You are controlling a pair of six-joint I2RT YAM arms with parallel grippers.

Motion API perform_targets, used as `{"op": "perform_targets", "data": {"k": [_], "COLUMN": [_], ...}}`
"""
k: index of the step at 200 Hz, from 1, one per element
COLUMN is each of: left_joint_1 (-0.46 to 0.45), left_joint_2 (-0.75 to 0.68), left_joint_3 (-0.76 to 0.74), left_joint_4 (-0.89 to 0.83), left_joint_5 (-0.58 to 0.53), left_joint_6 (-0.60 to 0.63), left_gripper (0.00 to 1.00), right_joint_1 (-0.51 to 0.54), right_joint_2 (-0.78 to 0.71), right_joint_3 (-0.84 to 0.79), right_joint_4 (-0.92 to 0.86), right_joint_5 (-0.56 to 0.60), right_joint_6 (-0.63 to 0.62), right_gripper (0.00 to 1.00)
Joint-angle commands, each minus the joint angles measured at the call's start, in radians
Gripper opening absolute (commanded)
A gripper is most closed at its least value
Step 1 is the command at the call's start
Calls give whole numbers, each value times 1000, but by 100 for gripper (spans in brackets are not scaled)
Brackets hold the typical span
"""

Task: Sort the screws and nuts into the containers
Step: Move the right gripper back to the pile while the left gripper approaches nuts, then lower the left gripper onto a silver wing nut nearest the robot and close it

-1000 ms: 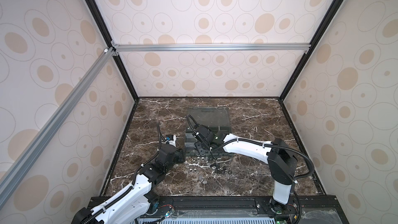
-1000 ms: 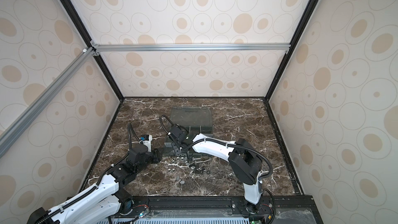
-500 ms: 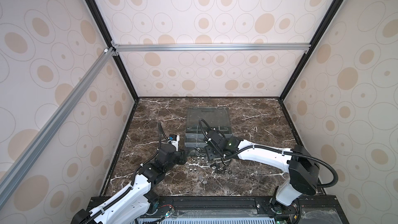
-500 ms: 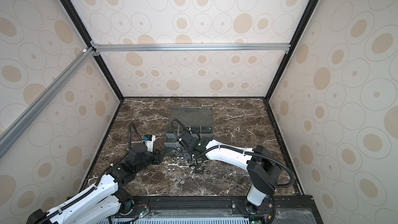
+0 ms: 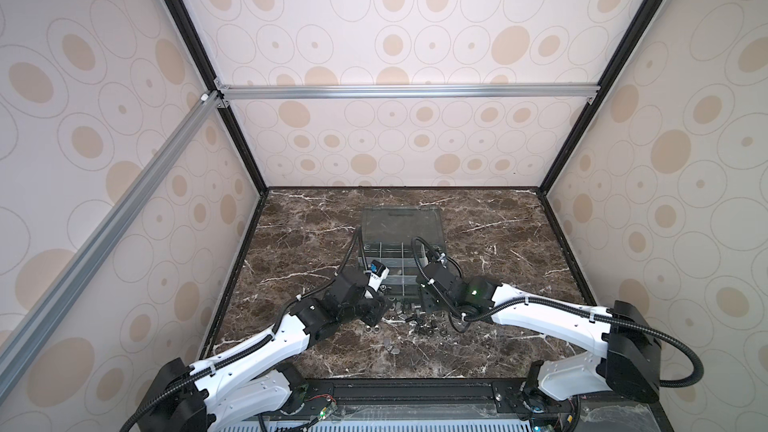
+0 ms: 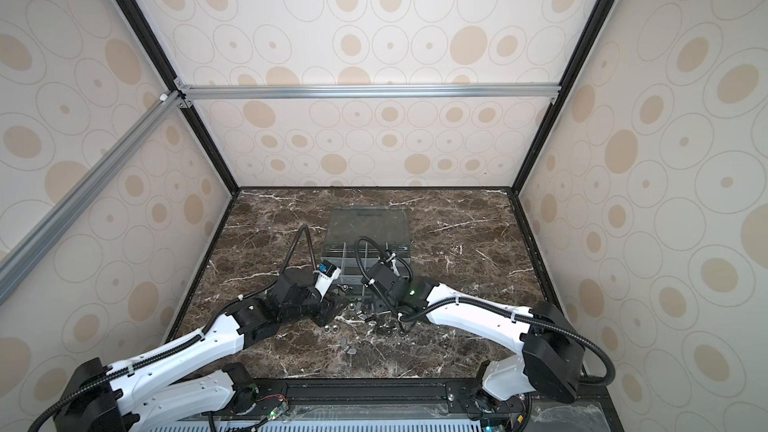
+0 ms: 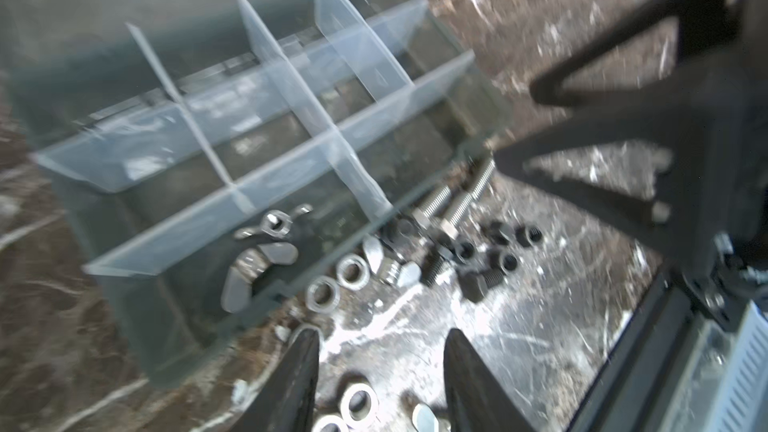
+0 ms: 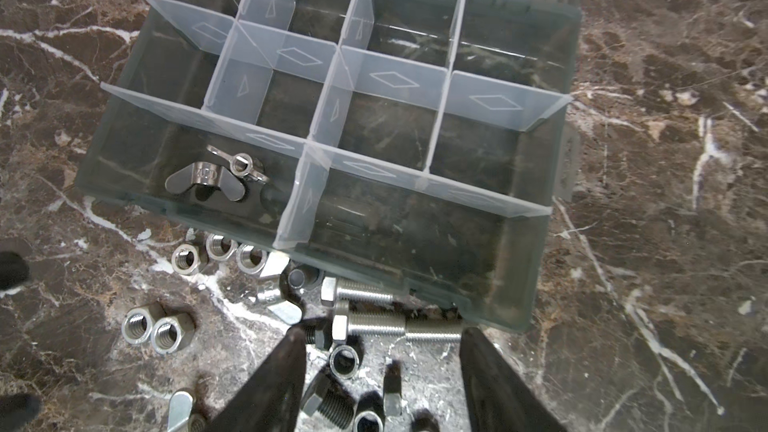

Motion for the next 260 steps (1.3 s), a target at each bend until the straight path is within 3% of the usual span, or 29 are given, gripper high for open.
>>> {"op": "perform_targets", "data": {"k": [1,54,80,113,150,260], "left_joint_1": [-15,-70,-111,-151,-181,-249], "left_joint_2": [16,-154,-233,-235,-200,7], "left_joint_3": [4,-170,-226,-255,-297,-279], "left_joint_4": [-94,12,13,-25,52,202], "left_joint_5": [-62,-34,-38,-38,-5,16], "left_joint_6": [-117,-518,-615,-668,-720,-734], "left_gripper": [48,47,47,48,48,48], "right_joint_1": [-13,-25,-33,-44,-51,-56], "right_joint_2": [-50,-153,-184,-206,-222,-239], "right_joint_3": [-34,-137,-168,-191,-216,-244], "right_joint_4": [-42,-6,-4,-6,5,-11], "right_joint_5": [66,86,64,52,52,61], "right_joint_6": [39,50,41,26,44,78], "right_gripper": [63,64,64,64,65,65]}}
